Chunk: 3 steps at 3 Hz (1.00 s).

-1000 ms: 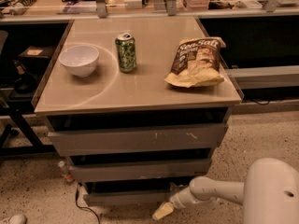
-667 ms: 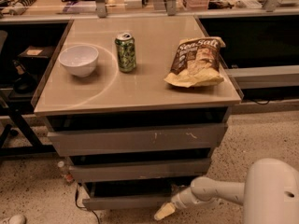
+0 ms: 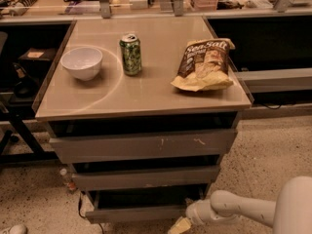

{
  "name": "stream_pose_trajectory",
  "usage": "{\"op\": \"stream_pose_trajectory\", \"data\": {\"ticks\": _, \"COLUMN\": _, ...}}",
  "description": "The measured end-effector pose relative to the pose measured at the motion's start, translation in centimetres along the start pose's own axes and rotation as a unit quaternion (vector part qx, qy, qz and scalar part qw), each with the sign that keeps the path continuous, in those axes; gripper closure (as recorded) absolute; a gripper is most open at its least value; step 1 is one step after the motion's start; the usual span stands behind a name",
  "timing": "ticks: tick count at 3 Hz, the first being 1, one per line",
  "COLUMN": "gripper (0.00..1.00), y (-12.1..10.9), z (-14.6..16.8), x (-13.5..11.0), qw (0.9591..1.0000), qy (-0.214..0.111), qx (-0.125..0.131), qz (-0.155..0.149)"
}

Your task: Open bottom drawer

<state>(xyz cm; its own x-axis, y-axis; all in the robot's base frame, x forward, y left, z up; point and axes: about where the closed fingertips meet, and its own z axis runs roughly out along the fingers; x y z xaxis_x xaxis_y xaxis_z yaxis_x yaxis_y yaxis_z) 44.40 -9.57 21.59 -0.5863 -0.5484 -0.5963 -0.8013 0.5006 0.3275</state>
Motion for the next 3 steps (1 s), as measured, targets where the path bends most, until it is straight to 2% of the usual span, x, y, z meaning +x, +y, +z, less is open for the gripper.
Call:
{"op": "stream_pose_trajectory", "data": {"ticks": 2, "gripper": 0.0, "y": -1.6, "z": 2.8, "x": -3.0, "qw": 0.9993, "qy": 0.002, "qx": -0.011, "qz": -0.036}}
{"op": "stream_pose_trajectory", "data": {"ticks": 3, "gripper": 0.0, "y": -2.0, "z": 4.2, "x": -2.9, "qw": 0.9987, "qy": 0.021, "qx": -0.016, "qz": -0.043}}
